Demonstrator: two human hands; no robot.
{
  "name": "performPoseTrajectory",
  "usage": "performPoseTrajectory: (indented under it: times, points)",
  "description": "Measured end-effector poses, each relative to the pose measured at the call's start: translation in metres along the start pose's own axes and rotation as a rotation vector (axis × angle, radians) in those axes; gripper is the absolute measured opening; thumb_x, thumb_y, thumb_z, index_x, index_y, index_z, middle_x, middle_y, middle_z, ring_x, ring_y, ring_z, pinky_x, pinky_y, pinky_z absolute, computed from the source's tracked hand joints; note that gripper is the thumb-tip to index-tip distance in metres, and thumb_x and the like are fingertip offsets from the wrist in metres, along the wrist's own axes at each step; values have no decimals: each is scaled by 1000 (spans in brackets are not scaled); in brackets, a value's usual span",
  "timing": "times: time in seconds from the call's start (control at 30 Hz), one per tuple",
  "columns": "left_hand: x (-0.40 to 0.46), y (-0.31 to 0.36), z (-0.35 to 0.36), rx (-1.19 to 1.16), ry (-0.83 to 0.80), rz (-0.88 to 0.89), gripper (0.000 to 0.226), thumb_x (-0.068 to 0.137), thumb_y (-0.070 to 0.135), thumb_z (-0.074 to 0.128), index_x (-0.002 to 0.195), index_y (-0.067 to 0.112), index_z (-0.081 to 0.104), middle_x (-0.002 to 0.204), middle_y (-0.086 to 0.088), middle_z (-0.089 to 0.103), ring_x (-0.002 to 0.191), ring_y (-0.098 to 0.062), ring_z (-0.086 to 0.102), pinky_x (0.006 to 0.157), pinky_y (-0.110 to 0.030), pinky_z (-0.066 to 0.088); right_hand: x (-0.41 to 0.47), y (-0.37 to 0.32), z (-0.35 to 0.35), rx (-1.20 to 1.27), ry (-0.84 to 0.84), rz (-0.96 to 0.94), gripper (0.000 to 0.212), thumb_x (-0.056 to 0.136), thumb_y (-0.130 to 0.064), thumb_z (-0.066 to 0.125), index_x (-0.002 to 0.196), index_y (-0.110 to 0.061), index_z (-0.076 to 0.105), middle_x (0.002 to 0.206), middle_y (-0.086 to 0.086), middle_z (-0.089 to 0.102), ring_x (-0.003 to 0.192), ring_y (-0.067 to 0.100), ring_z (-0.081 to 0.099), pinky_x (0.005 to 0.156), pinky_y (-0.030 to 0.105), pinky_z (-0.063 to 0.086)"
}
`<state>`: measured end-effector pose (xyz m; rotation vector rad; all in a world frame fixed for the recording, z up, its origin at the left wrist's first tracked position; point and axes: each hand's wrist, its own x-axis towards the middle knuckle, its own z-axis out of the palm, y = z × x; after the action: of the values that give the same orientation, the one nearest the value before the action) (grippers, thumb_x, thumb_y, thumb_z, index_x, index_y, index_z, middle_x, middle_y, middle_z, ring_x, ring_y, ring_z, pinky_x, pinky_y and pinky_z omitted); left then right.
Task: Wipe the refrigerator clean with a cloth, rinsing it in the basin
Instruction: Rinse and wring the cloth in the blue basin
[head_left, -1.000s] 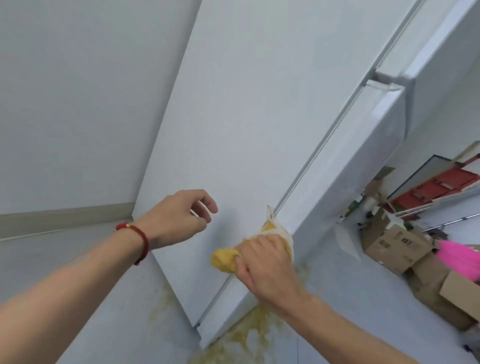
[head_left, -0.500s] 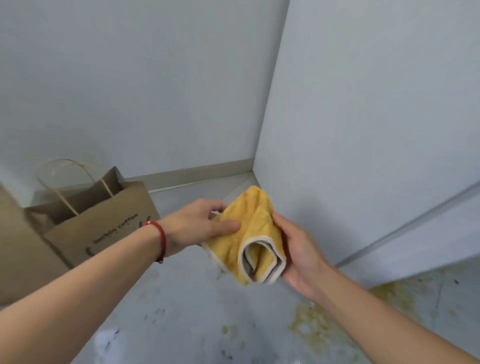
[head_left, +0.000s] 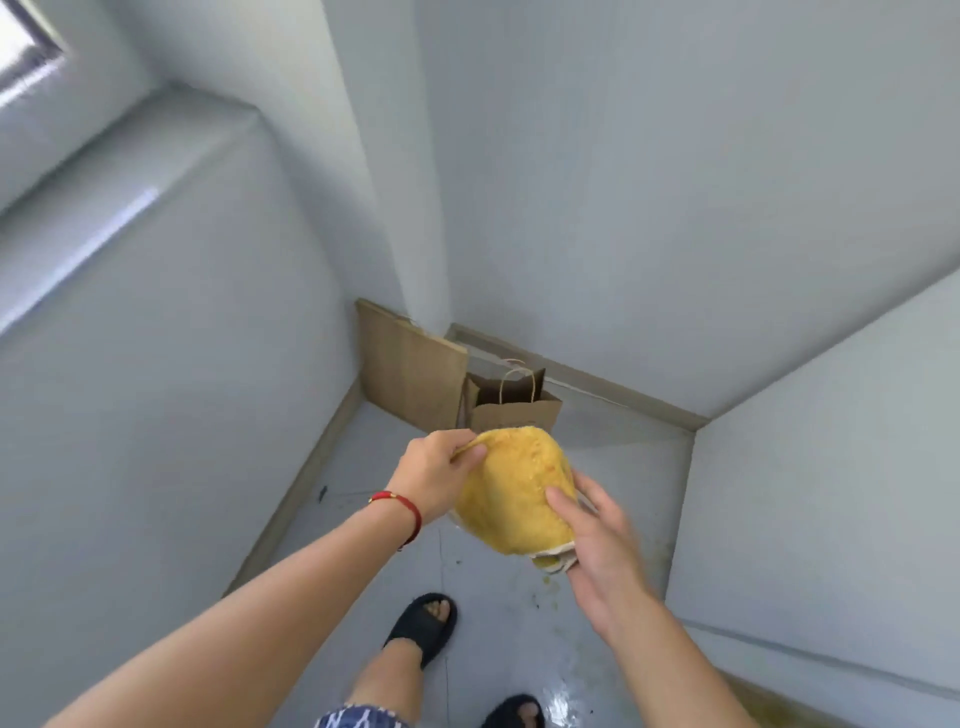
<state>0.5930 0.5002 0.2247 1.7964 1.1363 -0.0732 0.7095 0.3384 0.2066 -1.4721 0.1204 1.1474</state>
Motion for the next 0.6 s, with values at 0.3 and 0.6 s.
performPoseTrajectory:
  times: [0.3, 0.6]
  points:
    - [-238, -52, -78, -892, 203, -384, 25, 93, 18, 73, 113, 2, 72, 100, -13, 74, 90, -28, 69, 87, -42, 58, -113, -9, 65, -686, -514, -70, 21, 105, -24, 59, 120, -20, 74, 112, -2, 78, 108, 19, 73, 92, 42, 61]
    - [-438, -139, 25, -1190, 779, -761, 41, 85, -5, 75, 119, 10, 58, 113, -19, 69, 94, -32, 71, 74, -42, 62, -182, 74, 118, -1477, -1011, -457, 42, 95, -11, 70, 133, -20, 53, 107, 0, 62, 98, 19, 59, 80, 28, 44]
